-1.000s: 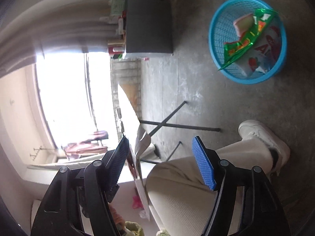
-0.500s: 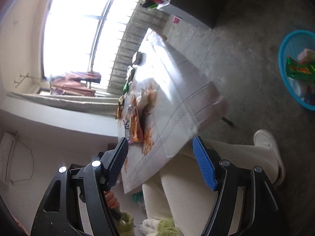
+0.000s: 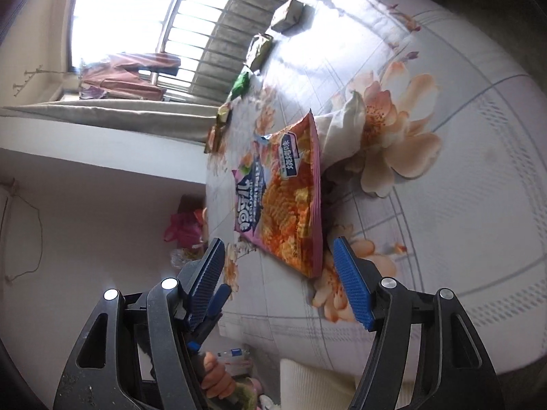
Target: Collect trash
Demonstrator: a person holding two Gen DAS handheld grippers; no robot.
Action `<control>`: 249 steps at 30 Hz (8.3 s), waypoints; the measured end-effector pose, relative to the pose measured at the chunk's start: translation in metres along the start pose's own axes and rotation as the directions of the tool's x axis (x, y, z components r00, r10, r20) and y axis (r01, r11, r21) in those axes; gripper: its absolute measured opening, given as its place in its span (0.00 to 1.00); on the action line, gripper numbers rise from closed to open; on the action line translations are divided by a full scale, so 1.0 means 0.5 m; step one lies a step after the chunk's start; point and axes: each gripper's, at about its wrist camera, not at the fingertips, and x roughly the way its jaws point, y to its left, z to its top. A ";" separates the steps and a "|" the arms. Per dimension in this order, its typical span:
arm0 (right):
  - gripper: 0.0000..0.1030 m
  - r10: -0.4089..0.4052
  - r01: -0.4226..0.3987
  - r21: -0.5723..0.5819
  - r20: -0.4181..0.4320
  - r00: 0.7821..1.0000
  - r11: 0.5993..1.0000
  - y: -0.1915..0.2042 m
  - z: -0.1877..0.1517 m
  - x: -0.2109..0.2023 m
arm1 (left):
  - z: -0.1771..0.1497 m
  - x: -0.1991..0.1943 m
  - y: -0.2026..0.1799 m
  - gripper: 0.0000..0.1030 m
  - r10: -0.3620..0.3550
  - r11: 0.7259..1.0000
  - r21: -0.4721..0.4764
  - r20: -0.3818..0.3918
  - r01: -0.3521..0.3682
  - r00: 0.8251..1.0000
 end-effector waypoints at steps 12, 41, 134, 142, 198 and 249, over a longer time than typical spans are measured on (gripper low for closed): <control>0.12 -0.176 0.177 -0.024 0.019 0.984 0.984 0.004 0.013 0.081 | 0.005 -0.007 0.028 0.72 0.015 1.000 -0.015 0.021 -0.015 1.000; 0.15 -0.056 0.051 0.079 0.073 0.996 0.996 -0.127 -0.230 -0.186 | -0.093 0.142 -0.137 0.45 0.026 0.968 0.249 -0.245 0.037 0.969; 0.02 -0.111 -0.014 0.226 0.531 0.840 0.974 -0.377 -0.212 -0.582 | -0.164 0.272 -0.865 0.08 -0.210 0.581 0.767 -0.181 0.272 0.961; 0.07 -0.266 -0.047 0.497 0.540 0.799 0.866 -0.624 -0.172 -0.620 | -0.214 0.356 -0.918 0.08 -0.210 0.566 0.753 -0.263 0.336 0.942; 0.69 -0.575 0.413 0.413 0.445 0.686 0.812 -0.426 -0.352 -0.580 | -0.299 0.233 -0.646 0.82 -0.066 0.694 0.645 -0.385 0.320 0.921; 0.91 -0.631 0.653 0.099 0.397 0.666 0.751 -0.190 -0.319 -0.345 | -0.256 0.110 -0.438 0.94 -0.046 0.782 0.595 -0.239 0.184 0.970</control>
